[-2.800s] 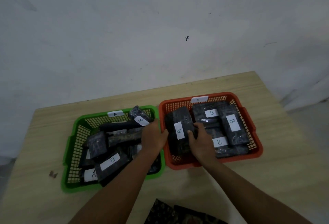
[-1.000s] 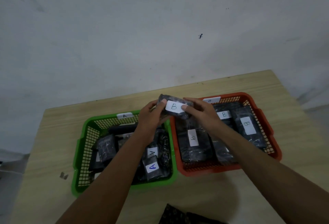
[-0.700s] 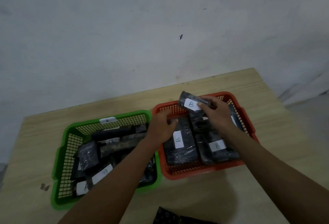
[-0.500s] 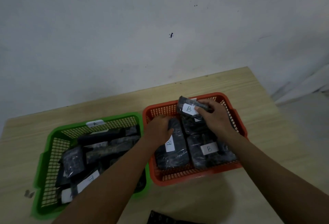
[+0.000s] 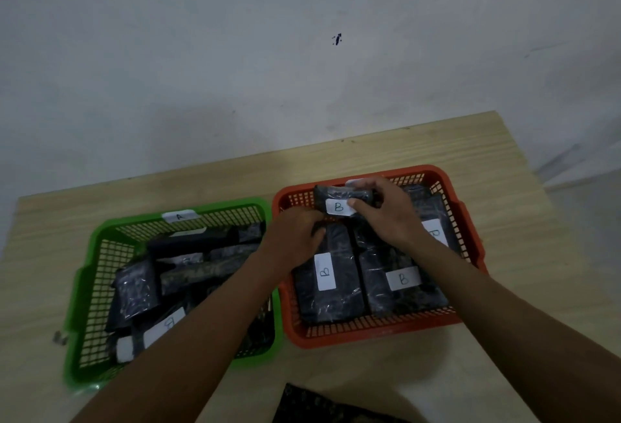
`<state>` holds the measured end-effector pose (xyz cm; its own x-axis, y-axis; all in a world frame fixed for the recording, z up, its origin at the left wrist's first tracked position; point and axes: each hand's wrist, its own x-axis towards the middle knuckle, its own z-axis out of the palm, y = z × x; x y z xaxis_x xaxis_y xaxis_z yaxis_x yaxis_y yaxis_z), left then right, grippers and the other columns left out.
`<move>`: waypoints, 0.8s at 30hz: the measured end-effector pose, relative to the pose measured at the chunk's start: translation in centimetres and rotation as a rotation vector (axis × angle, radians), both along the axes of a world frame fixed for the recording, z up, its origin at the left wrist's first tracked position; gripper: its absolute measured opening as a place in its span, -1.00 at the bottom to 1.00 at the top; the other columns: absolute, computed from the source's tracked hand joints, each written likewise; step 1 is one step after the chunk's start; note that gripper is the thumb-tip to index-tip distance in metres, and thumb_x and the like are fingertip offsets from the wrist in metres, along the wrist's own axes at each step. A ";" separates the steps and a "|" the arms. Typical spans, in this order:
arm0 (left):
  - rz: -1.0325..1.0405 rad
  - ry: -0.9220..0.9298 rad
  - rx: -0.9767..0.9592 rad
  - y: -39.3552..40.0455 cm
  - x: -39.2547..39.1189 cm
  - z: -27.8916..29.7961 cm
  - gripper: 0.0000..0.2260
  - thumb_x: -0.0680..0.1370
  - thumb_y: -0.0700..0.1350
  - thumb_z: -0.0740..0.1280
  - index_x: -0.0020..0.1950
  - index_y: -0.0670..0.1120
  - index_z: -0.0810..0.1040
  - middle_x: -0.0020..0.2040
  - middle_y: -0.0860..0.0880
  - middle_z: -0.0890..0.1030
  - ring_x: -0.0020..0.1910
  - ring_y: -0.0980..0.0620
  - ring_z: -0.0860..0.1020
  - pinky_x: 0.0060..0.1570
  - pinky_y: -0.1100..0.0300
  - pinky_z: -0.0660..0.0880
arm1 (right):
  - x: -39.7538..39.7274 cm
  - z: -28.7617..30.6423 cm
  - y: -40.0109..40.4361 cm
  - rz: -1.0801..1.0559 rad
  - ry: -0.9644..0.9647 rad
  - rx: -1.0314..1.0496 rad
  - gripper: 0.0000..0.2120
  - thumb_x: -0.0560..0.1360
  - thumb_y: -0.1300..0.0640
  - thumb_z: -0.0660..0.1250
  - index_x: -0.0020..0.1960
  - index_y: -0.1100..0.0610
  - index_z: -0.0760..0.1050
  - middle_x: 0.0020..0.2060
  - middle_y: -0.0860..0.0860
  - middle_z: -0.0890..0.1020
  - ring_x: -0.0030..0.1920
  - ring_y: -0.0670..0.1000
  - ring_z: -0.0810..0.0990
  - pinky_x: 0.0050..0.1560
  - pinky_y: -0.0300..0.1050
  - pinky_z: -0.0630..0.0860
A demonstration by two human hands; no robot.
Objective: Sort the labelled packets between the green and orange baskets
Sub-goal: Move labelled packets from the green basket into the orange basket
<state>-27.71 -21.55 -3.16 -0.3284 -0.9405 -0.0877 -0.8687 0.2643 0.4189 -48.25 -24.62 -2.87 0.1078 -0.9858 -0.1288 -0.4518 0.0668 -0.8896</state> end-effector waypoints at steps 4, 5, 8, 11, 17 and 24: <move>0.245 0.000 -0.281 0.4 2.1 1.2 -0.78 0.49 -0.17 0.38 0.11 -0.19 0.59 0.06 -0.16 0.60 0.05 -0.14 0.53 -0.05 -0.01 0.54 | 2.0 0.0 -0.1 0.014 0.064 -0.037 -0.74 0.44 0.13 0.49 0.12 0.09 0.58 0.02 -0.09 0.62 0.04 -0.15 0.55 0.02 -0.49 0.43; 0.309 0.005 -0.278 0.5 2.8 1.2 -0.72 0.49 -0.17 0.37 0.18 -0.21 0.55 0.12 -0.18 0.57 0.10 -0.16 0.51 0.00 -0.05 0.54 | 2.5 -0.1 -0.1 0.031 0.074 -0.057 -0.74 0.44 0.14 0.50 0.11 0.10 0.59 0.03 -0.06 0.61 0.05 -0.12 0.55 0.05 -0.44 0.45; 0.462 0.080 -0.117 0.9 3.8 0.8 -0.57 0.55 -0.10 0.33 0.39 -0.22 0.42 0.32 -0.22 0.48 0.28 -0.19 0.45 0.20 -0.08 0.48 | 4.0 -0.7 0.2 0.087 0.141 -0.084 -0.71 0.44 0.14 0.49 0.15 0.09 0.59 0.04 0.00 0.57 0.06 -0.07 0.51 0.15 -0.21 0.47; 0.526 0.148 -0.037 1.0 3.8 0.6 -0.52 0.58 -0.08 0.31 0.45 -0.23 0.36 0.43 -0.21 0.41 0.41 -0.16 0.35 0.37 -0.04 0.33 | 5.2 -1.3 0.5 0.001 0.101 0.005 -0.67 0.46 0.13 0.48 0.19 0.09 0.52 0.02 -0.03 0.60 0.04 -0.07 0.54 0.08 -0.21 0.49; 0.609 0.194 -0.088 2.0 2.5 0.7 -0.69 0.51 -0.03 0.39 0.21 -0.09 0.53 0.25 -0.05 0.47 0.24 -0.02 0.43 0.17 0.11 0.46 | 6.0 -2.8 0.6 -0.117 0.216 -0.070 -0.64 0.45 0.03 0.48 0.18 0.14 0.55 0.09 0.05 0.57 0.11 0.02 0.54 0.10 -0.19 0.43; 0.783 0.270 0.036 3.0 1.7 -0.4 -0.86 0.49 -0.04 0.39 -0.14 -0.08 0.50 -0.04 -0.05 0.54 -0.07 -0.06 0.54 -0.18 0.17 0.40 | 6.2 -3.4 1.7 -0.098 0.526 -0.185 -0.60 0.43 -0.08 0.44 0.17 0.10 0.51 0.05 0.08 0.63 0.12 0.13 0.57 0.12 0.07 0.47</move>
<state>-25.96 -18.52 -3.61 0.4064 -0.9039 -0.1337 -0.6639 -0.3927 0.6364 -42.02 -22.96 -6.23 -0.0177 -0.9992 0.0358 -0.8372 -0.0048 -0.5469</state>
